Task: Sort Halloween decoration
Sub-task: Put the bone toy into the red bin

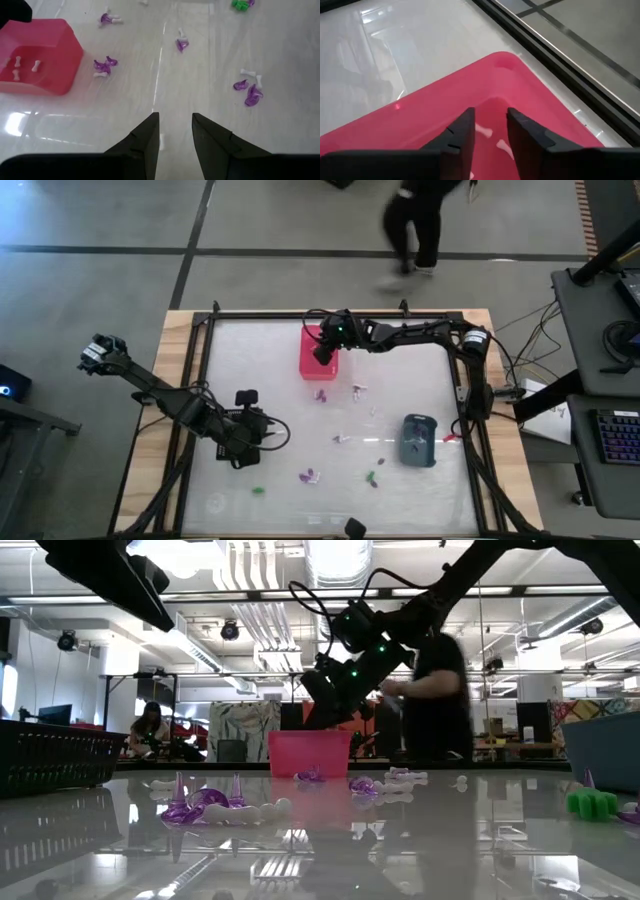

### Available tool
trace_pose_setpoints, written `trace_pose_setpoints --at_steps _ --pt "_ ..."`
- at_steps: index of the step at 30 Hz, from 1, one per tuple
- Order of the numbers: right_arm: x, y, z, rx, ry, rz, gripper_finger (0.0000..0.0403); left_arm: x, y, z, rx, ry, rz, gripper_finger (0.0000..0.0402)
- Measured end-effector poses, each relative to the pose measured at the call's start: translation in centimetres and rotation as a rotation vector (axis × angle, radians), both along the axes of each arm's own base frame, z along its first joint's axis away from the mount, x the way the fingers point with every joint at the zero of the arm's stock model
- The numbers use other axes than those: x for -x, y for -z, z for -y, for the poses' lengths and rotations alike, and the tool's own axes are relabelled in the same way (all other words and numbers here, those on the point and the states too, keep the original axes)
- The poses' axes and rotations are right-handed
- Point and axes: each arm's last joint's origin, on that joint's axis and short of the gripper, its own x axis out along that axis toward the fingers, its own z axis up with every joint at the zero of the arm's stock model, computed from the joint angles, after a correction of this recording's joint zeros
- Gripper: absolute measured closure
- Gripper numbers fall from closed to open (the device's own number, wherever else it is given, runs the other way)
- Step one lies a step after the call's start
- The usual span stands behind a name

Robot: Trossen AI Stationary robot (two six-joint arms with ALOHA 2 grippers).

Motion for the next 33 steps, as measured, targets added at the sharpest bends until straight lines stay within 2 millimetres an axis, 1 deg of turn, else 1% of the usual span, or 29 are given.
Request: trace_pose_setpoints --at_steps 5,8,11,16,21,24,28,33 --pt "0.2 -1.1 -0.5 -0.021 -0.021 0.017 0.0268 -0.3 0.3 0.2 -0.002 0.0 -0.004 0.0303" --pt "0.5 -2.3 -1.4 -0.032 -0.035 0.005 0.0261 -0.7 0.8 0.4 -0.01 -0.001 -0.017 0.0303" --pt "0.9 -3.6 -2.7 -0.035 -0.067 -0.024 0.026 -1.2 1.5 0.7 -0.017 -0.002 -0.031 0.0303" --pt "1.7 -5.7 -5.9 -0.046 -0.143 -0.083 0.0259 -2.0 2.6 1.1 -0.034 -0.003 -0.062 0.0303" --pt "2.5 -7.1 -9.6 -0.06 -0.224 -0.136 0.026 -2.5 3.8 1.4 -0.053 -0.008 -0.102 0.0303" --pt "2.9 -7.5 -11.7 -0.063 -0.267 -0.154 0.0264 -2.9 4.5 1.6 -0.055 -0.021 -0.125 0.0303" --pt "3.2 -7.3 -14.3 -0.044 -0.288 -0.173 0.027 -3.4 5.6 1.9 -0.061 -0.038 -0.158 0.0303" --pt "3.6 -7.0 -16.7 -0.03 -0.305 -0.227 0.0275 -3.9 7.1 2.1 -0.063 -0.072 -0.199 0.0303"
